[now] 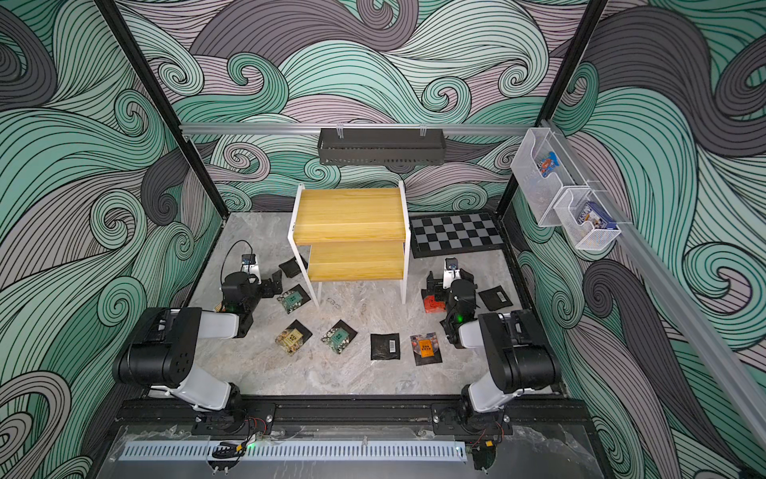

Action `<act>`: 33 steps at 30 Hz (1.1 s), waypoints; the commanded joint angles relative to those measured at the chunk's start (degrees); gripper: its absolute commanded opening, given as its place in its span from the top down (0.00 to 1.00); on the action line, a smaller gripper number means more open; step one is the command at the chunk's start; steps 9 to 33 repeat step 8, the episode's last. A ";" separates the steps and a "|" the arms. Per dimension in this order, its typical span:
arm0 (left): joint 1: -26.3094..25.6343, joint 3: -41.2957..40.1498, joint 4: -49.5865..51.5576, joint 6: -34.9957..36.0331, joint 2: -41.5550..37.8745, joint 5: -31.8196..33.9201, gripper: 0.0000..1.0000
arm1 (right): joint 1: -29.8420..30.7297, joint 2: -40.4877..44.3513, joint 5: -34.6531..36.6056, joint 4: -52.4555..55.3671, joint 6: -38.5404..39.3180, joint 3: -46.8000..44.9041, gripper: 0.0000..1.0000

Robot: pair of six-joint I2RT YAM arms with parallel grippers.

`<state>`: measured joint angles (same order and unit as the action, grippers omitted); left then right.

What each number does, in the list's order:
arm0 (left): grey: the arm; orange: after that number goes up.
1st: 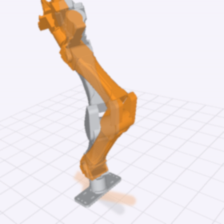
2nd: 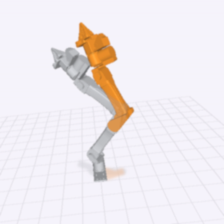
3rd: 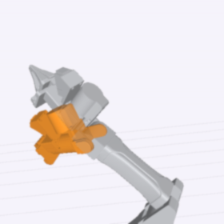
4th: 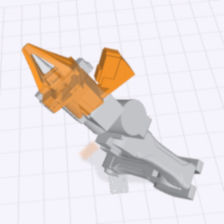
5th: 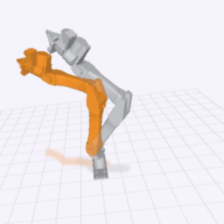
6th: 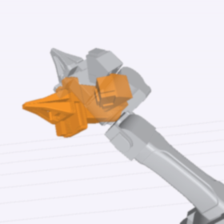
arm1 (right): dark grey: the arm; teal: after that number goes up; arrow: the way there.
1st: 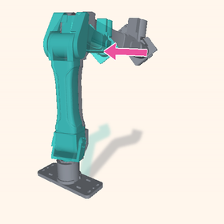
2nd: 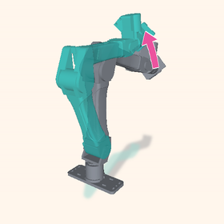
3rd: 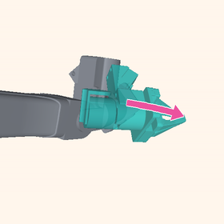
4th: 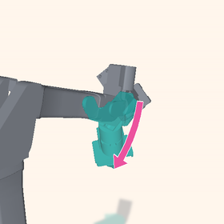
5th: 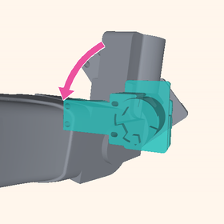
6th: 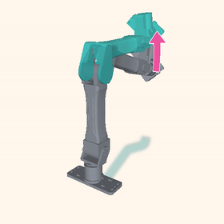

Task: Remove the tea bags from the shelf
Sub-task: Reset both arms

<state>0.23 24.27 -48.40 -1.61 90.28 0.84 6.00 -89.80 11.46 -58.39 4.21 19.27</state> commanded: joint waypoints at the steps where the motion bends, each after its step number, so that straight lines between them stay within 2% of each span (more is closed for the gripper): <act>1: -0.23 -0.01 -1.87 0.84 0.55 -0.71 0.02 | 0.31 -0.44 0.28 -1.31 0.77 -0.01 0.01; 5: -0.23 -0.02 -1.96 0.89 0.60 -0.75 0.02 | -1.96 -0.18 -3.02 2.68 -1.04 1.88 0.01; 33: -0.23 -0.17 -2.13 0.90 0.55 -0.73 0.01 | -1.15 -0.03 -2.61 0.47 0.00 0.75 0.01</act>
